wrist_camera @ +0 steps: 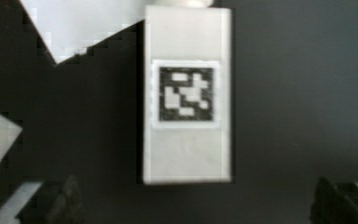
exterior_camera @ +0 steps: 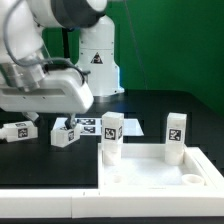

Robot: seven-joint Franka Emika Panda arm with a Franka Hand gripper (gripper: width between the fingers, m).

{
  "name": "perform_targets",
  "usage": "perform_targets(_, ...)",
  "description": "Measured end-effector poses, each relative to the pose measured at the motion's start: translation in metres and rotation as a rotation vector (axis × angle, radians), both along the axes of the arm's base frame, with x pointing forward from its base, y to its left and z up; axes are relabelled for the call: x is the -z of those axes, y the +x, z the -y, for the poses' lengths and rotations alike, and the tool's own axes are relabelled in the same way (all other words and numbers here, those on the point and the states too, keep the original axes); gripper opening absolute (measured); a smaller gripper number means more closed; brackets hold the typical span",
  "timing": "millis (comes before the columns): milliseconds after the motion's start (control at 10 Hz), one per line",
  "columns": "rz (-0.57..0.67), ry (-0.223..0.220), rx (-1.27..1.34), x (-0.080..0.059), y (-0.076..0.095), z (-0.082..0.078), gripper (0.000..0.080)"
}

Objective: Assemble square table

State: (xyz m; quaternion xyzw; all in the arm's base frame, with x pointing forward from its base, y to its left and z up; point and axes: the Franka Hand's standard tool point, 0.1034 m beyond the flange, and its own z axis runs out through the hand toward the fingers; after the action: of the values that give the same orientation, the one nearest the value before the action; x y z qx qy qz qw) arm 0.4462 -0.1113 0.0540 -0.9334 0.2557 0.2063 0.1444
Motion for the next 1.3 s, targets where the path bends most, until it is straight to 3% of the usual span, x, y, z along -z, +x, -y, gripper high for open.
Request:
perform_targets(100, -0.123, 0.066, -0.004, -0.009, 0.003, 0.002, 0.0649)
perform_targets(200, -0.187, 0.079, 0.003, -0.008, 0.013, 0.001, 0.0649)
perform_targets(300, -0.219, 0.109, -0.016, -0.006, 0.01, -0.001, 0.0649)
perform_targets(500, -0.397, 0.216, -0.022, -0.003, 0.006, -0.001, 0.0649)
perform_targets(600, -0.407, 0.215, -0.032, 0.004, 0.021, 0.002, 0.0649)
perform_targets(700, -0.387, 0.196, -0.05, 0.006, 0.024, -0.001, 0.0649)
perform_targets(800, -0.342, 0.14, -0.086, 0.011, 0.025, -0.005, 0.0649)
perform_targets(900, -0.35, 0.143, -0.089, 0.01, 0.022, -0.009, 0.0649)
perform_targets(1300, -0.422, 0.132, -0.04, 0.024, -0.002, -0.017, 0.0649)
